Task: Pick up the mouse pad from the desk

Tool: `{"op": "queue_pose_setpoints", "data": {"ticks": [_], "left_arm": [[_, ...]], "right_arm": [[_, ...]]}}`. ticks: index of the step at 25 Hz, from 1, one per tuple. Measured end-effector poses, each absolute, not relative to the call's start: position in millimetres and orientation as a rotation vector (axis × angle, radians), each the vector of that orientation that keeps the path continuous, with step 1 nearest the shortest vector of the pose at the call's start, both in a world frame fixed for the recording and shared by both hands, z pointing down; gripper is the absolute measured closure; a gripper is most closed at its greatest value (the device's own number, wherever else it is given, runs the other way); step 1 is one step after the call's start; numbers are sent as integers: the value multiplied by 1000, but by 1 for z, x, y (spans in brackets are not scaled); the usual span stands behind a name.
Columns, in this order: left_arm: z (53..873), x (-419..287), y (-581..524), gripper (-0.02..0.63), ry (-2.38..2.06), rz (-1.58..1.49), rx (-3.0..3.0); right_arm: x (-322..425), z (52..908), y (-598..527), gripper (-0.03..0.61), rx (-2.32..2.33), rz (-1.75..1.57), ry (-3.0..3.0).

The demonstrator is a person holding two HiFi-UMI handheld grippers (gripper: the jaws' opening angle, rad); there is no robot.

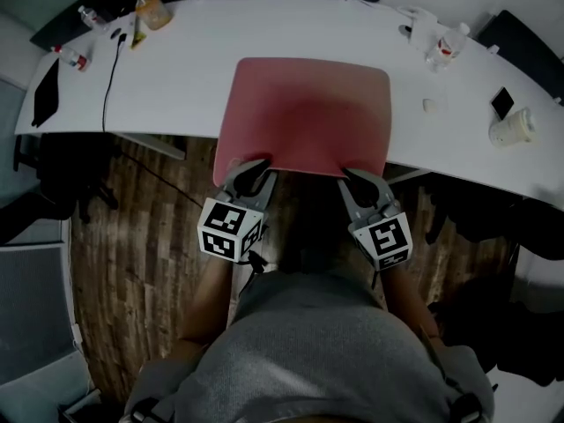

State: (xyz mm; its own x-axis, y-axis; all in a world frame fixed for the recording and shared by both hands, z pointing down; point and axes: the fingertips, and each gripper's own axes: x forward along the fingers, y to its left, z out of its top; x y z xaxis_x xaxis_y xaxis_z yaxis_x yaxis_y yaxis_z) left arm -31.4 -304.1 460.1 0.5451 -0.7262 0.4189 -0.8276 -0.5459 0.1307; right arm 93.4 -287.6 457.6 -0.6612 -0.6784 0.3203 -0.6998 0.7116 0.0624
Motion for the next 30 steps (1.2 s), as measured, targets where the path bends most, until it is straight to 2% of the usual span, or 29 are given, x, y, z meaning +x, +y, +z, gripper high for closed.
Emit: {"op": "queue_pose_setpoints", "data": {"ticks": [30], "left_arm": [[429,-53,-170,566,-1128,446,2621]], "right_arm": [[75,425,-153,555,1362,85,-2546]]}}
